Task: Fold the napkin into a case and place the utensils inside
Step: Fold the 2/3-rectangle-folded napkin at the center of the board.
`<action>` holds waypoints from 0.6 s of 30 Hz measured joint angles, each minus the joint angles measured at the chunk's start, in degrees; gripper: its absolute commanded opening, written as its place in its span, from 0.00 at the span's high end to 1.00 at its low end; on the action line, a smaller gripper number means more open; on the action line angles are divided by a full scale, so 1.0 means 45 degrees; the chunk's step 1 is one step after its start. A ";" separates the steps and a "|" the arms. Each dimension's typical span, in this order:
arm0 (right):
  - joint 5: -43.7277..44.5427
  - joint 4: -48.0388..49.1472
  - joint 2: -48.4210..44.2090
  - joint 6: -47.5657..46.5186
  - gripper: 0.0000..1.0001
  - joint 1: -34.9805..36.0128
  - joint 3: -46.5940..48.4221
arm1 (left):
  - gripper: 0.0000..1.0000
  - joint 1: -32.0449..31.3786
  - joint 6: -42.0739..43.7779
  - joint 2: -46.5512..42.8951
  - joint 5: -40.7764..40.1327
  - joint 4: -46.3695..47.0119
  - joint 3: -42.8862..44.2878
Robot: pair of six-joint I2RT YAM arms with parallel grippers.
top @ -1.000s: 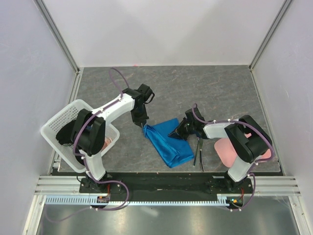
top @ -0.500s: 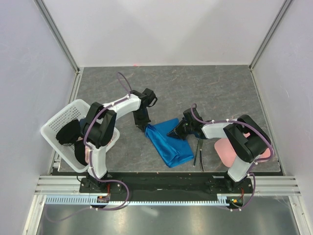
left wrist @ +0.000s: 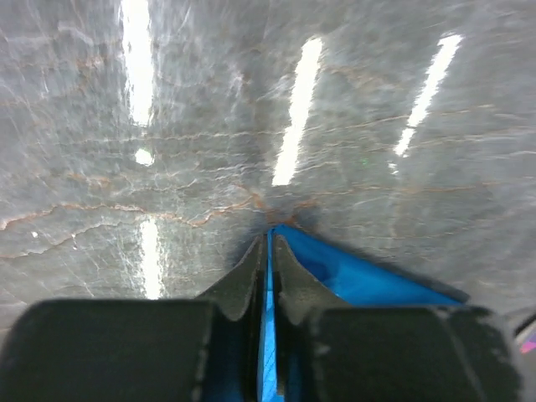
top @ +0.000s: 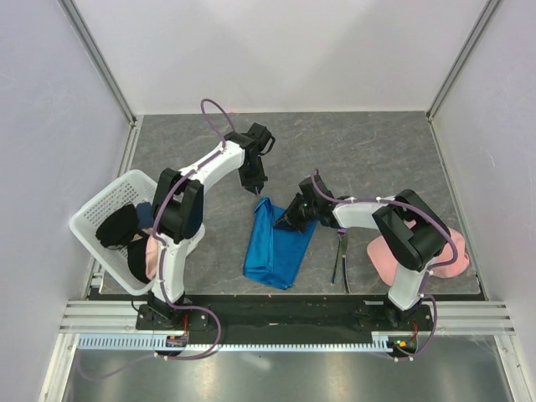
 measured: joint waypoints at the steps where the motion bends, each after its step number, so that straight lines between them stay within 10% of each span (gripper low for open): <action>1: -0.0087 -0.0291 0.0000 -0.0374 0.81 -0.0053 0.0306 | 0.77 0.0015 0.0097 -0.0102 -0.0005 0.0058 0.0015; 8: -0.0612 -0.2501 -0.0015 -0.3959 0.70 -0.0874 0.1846 | 0.64 -0.0097 0.0685 -0.1443 -0.0039 -0.0117 -0.0670; 12: -0.0602 -0.3750 -0.0019 -0.5683 0.69 -0.1316 0.1923 | 0.81 -0.0656 0.0884 -0.1894 -0.0170 -0.0102 -0.0665; 18: -0.0928 -0.4687 -0.0019 -0.7082 0.71 -0.1443 0.1923 | 0.77 -0.1836 0.1010 -0.1710 -0.0787 -0.0578 -0.0525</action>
